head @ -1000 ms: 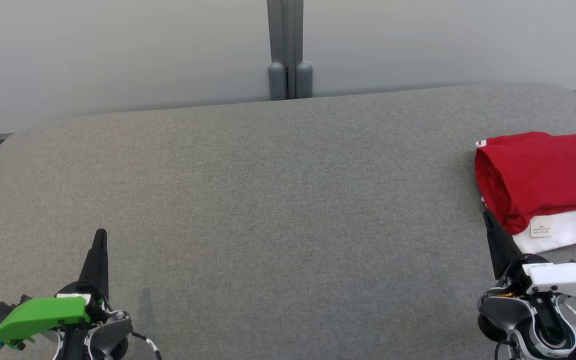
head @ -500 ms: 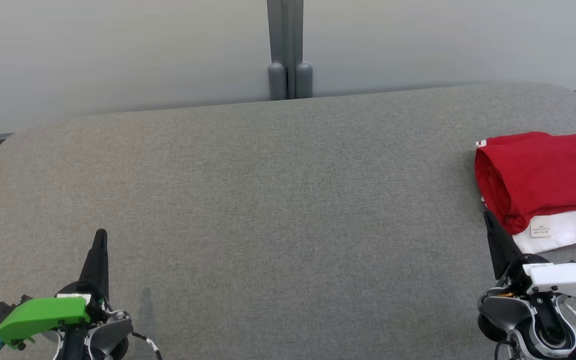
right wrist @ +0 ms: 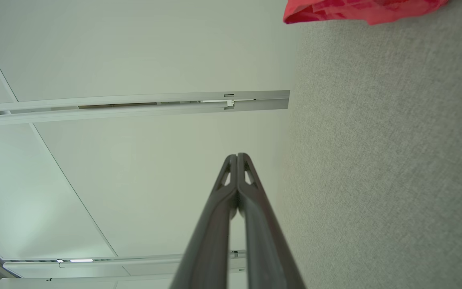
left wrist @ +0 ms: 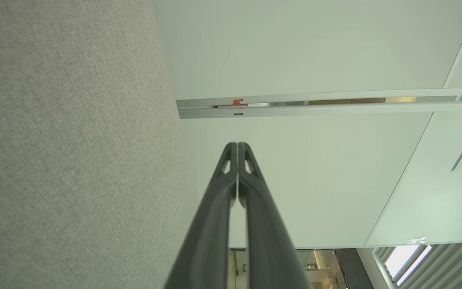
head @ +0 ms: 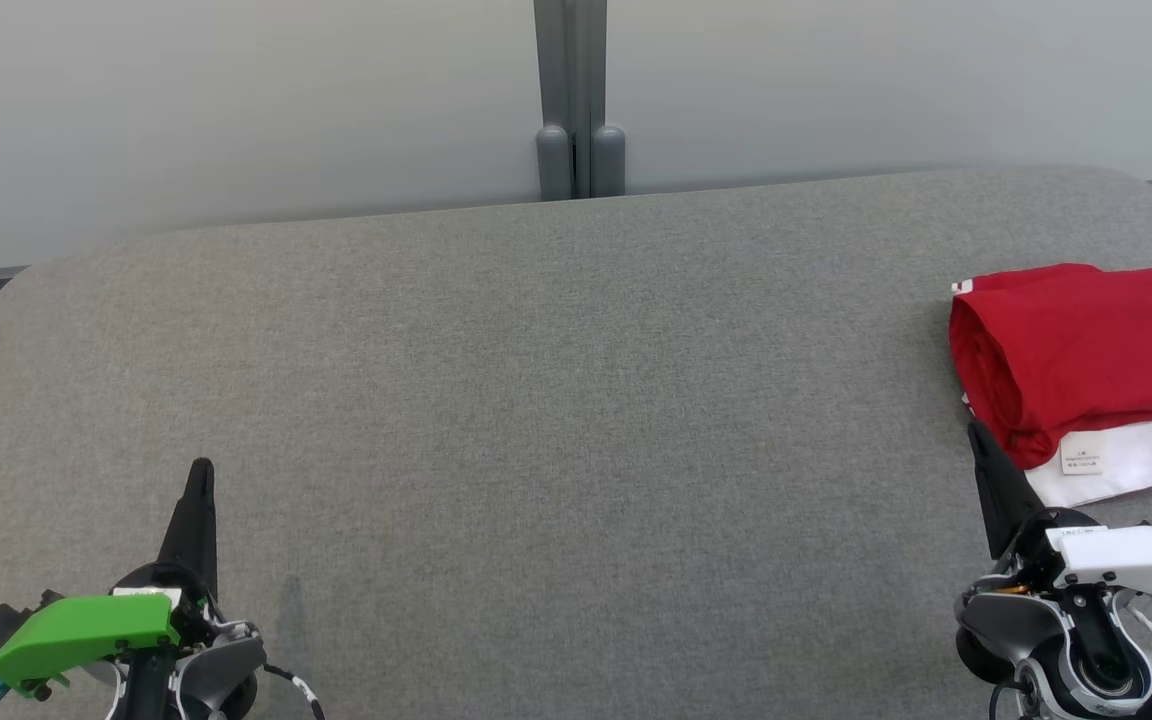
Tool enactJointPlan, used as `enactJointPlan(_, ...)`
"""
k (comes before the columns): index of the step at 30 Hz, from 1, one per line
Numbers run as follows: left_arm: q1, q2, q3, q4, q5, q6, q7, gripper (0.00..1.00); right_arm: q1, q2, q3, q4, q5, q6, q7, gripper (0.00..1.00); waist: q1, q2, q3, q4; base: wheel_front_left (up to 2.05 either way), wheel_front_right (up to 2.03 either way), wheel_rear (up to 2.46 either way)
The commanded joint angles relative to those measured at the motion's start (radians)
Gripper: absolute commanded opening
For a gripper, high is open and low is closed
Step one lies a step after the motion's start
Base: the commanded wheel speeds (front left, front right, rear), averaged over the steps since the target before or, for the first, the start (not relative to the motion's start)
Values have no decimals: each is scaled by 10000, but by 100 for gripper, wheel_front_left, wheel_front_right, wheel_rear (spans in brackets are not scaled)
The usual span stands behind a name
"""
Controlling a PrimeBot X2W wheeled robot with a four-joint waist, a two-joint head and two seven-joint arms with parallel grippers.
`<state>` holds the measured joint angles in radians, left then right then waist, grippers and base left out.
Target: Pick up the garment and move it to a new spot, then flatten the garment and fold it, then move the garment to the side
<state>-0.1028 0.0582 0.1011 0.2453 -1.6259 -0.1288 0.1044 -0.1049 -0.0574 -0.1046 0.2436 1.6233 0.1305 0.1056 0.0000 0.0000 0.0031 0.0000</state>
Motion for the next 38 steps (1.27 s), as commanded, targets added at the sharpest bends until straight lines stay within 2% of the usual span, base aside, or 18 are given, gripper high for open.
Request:
enactJointPlan(1,-100,17,49,8,66,-42,37,0,-50,-2,-20,19,-51,4,50,0,0,0,0,0,0,0,0)
enactJointPlan(38,-107,-20,98,8,116,-42,73,0,-57,21,-62,22,-75,4,87,0,0,0,0,0,0,0,0)
